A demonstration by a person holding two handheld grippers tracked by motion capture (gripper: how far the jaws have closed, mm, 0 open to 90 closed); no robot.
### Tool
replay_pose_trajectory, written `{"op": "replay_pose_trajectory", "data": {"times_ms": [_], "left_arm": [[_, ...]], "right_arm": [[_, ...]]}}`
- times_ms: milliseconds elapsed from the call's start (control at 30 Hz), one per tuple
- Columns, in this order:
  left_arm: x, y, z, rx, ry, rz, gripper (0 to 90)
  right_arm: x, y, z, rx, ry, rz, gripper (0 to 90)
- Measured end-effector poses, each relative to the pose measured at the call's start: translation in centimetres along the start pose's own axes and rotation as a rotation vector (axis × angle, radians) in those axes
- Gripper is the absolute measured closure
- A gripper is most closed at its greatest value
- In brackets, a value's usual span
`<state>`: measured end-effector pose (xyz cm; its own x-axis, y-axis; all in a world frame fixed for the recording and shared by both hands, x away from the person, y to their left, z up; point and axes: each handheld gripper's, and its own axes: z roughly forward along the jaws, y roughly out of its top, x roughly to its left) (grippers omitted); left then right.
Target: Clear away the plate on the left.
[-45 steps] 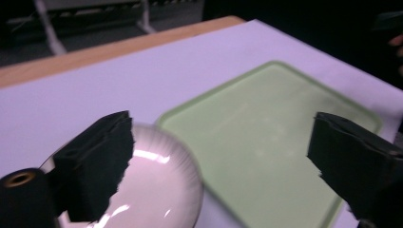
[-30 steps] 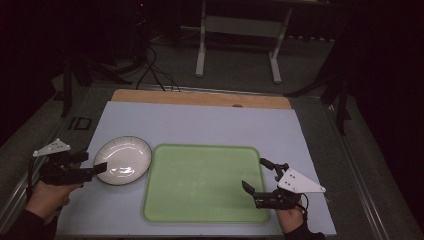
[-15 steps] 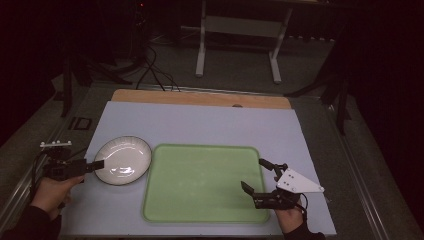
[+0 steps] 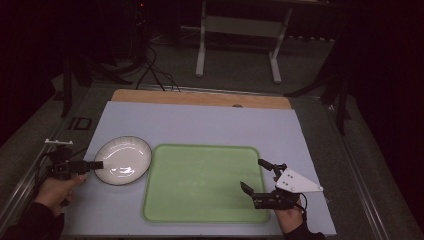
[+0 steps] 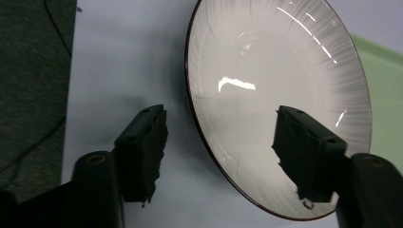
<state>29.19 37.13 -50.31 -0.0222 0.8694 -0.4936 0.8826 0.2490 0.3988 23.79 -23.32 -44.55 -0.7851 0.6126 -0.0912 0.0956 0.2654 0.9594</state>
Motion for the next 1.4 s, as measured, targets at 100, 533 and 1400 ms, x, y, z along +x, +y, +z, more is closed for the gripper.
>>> {"op": "replay_pose_trajectory", "data": {"times_ms": [100, 533, 1400], "left_arm": [[0.3, 0.1, 0.3, 0.008, 0.01, -0.016, 45.8], [1.1, 0.1, 1.4, 0.022, -0.032, -0.082, 71.2], [2.1, 0.3, 1.9, -0.001, -0.121, -0.193, 85.6]], "right_arm": [[0.0, 0.0, 0.0, 0.0, 0.001, 0.0, 12.8], [-0.1, -0.1, 0.0, 0.004, 0.006, 0.002, 12.8], [-0.2, -0.2, 0.0, 0.006, 0.003, 0.012, 13.2]]}}
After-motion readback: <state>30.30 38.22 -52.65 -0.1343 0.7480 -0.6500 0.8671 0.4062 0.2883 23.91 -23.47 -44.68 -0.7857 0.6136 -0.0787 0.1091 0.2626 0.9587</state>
